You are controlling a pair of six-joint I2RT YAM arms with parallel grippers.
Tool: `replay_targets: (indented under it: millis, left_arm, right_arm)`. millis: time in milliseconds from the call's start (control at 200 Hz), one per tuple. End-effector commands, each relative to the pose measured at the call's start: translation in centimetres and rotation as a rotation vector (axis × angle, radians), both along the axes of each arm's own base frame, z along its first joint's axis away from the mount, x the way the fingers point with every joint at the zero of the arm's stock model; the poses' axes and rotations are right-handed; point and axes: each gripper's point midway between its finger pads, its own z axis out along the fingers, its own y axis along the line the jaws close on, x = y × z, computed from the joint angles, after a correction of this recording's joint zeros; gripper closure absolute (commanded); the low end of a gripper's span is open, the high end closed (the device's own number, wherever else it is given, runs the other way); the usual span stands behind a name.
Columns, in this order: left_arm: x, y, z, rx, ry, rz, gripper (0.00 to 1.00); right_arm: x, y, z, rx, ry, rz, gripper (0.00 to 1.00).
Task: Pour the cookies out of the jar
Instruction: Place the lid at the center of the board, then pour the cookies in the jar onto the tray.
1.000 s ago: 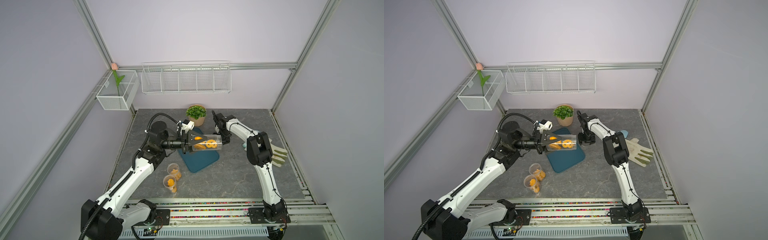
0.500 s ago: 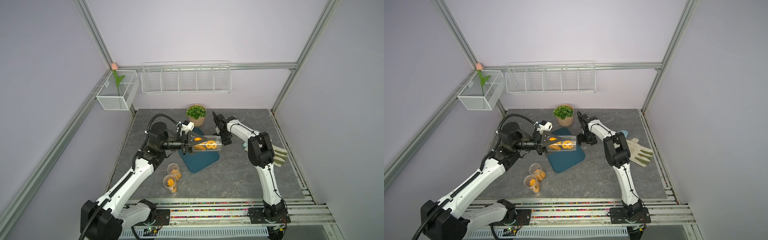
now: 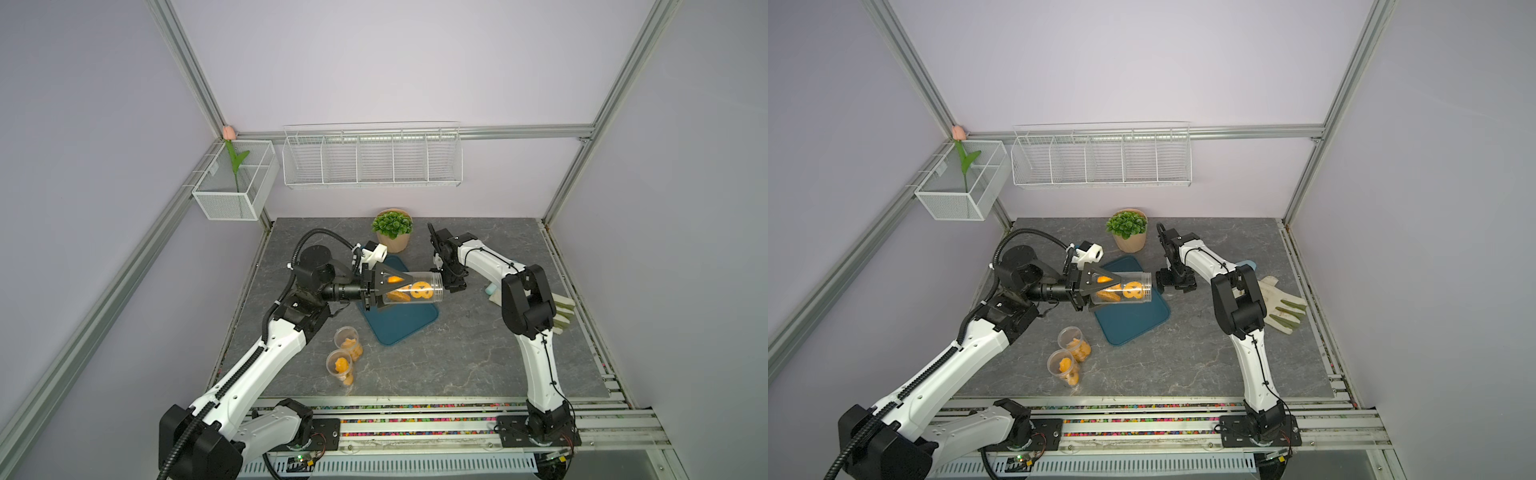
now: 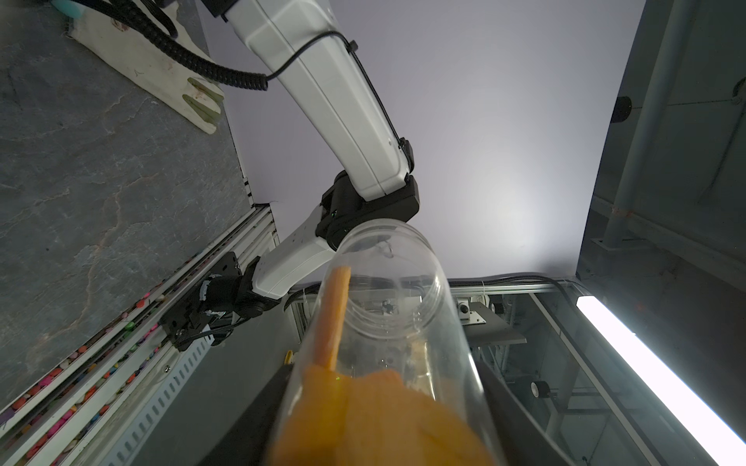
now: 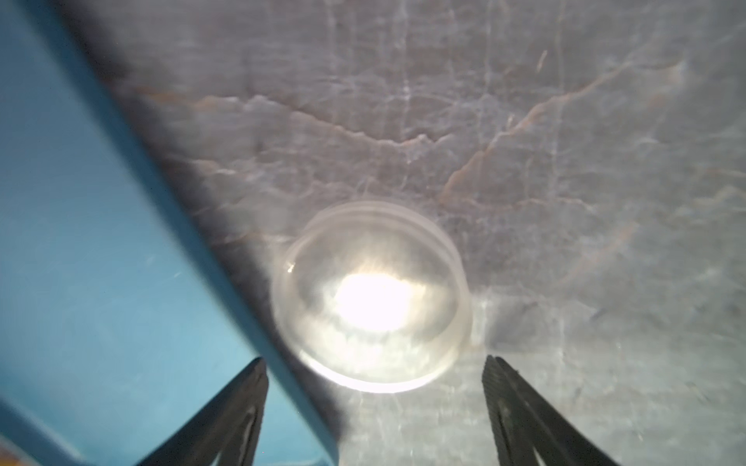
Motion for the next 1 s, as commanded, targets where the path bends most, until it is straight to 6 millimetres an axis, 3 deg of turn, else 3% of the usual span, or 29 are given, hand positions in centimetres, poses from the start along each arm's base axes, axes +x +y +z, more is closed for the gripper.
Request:
replay_targets:
  millis: [0,215,460,725,995]
  left_arm:
    - [0.0,0.5,-0.3,-0.010,-0.041,0.003,0.39]
    - [0.9,0.8,-1.3,-0.004,-0.061,0.021,0.38]
    - [2.5,1.2,-3.2,0.027,-0.067,0.043,0.38]
    - [4.3,1.3,-5.6,0.050,-0.074,0.030,0.37]
    - [7.0,2.4,-8.3,0.069,-0.112,0.021,0.36]
  right_arm:
    - [0.0,0.3,6.1,0.086,-0.109,0.023,0.14]
    - [-1.9,-1.3,10.7,0.137,-0.173,0.013,0.14]
    - [-5.1,-3.1,13.5,0.303,-0.194,-0.086,0.14]
    - [-9.0,-4.4,13.8,0.348,-0.149,-0.116,0.14]
    - [-11.2,-5.3,13.9,0.337,-0.142,-0.110,0.14]
